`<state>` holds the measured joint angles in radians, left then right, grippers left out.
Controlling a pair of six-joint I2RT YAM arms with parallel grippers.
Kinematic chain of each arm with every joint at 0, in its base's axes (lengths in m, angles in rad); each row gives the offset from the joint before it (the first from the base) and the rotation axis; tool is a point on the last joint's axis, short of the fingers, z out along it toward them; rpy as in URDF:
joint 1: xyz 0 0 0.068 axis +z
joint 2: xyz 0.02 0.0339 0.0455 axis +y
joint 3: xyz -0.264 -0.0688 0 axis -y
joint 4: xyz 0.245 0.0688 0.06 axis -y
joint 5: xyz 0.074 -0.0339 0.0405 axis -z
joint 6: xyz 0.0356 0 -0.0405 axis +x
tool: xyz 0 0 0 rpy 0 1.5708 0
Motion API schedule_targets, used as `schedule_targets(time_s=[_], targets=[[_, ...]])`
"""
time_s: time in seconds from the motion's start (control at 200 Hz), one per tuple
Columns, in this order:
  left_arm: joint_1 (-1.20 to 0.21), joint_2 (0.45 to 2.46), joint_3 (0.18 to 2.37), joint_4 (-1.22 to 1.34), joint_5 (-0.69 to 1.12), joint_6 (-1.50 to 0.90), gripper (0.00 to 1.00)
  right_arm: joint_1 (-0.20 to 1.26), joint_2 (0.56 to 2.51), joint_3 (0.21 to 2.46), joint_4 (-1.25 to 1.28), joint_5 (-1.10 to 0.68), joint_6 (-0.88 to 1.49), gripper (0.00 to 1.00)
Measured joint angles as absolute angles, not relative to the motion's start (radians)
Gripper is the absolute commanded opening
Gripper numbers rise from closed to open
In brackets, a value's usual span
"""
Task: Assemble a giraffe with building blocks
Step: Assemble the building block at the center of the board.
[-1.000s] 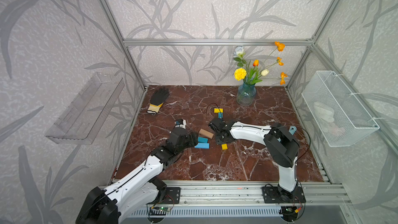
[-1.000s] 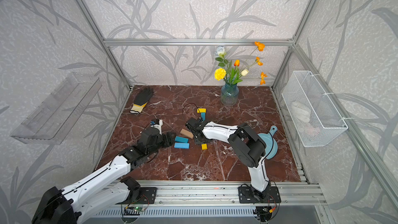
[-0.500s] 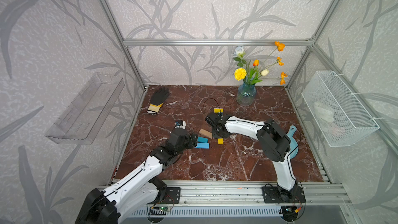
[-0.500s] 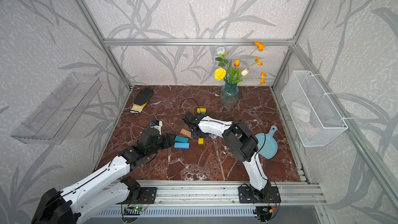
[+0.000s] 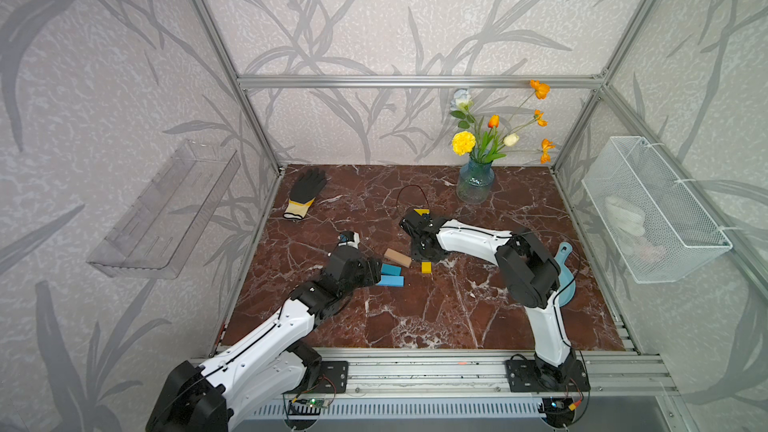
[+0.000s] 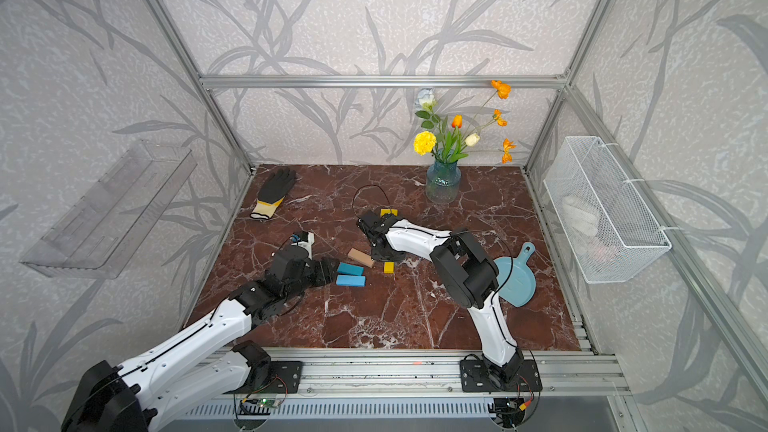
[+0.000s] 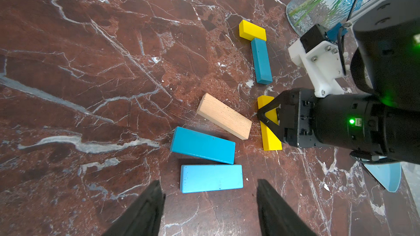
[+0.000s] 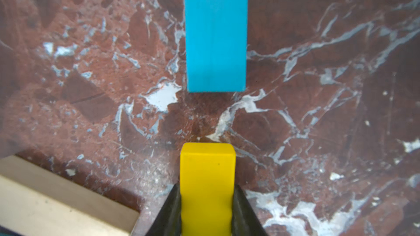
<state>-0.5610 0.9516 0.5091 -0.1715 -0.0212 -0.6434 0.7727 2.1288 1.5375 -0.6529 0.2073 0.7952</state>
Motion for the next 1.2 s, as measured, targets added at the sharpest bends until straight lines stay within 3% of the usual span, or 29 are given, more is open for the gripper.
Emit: schedule_targets(time_s=[1.2], targets=[[-0.561, 1.005, 0.523, -0.162, -0.019, -0.639, 0.67, 0.735, 2.172, 1.604, -0.658, 0.206, 0.743, 0.35]])
